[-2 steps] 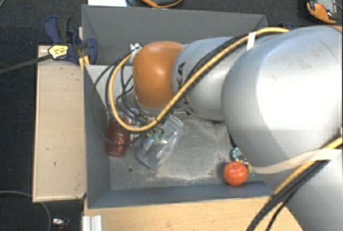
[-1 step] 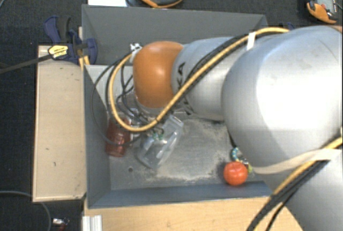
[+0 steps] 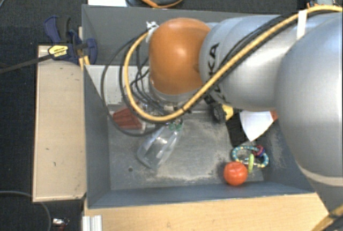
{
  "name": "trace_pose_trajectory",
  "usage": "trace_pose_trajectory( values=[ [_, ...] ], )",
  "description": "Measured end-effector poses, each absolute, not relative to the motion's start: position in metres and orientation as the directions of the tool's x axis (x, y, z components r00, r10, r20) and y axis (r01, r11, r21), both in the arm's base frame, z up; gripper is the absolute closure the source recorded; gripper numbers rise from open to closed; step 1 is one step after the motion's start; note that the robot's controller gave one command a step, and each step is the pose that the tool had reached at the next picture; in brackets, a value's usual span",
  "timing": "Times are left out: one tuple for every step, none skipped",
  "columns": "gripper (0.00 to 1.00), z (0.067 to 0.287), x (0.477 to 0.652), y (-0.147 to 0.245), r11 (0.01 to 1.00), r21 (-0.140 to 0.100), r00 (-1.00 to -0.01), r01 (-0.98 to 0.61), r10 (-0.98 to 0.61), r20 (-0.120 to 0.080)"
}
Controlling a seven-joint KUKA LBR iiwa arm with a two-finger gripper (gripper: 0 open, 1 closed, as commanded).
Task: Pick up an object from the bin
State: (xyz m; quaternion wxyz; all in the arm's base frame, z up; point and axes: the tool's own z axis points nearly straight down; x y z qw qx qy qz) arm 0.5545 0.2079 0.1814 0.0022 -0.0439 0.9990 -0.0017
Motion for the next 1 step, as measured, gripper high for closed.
trace_pose_trajectory(
  values=[
    [1.0, 0.1961, 0.566, 0.2039, 0.997, -0.004, -0.997, -0.073, -0.073, -0.004]
  ],
)
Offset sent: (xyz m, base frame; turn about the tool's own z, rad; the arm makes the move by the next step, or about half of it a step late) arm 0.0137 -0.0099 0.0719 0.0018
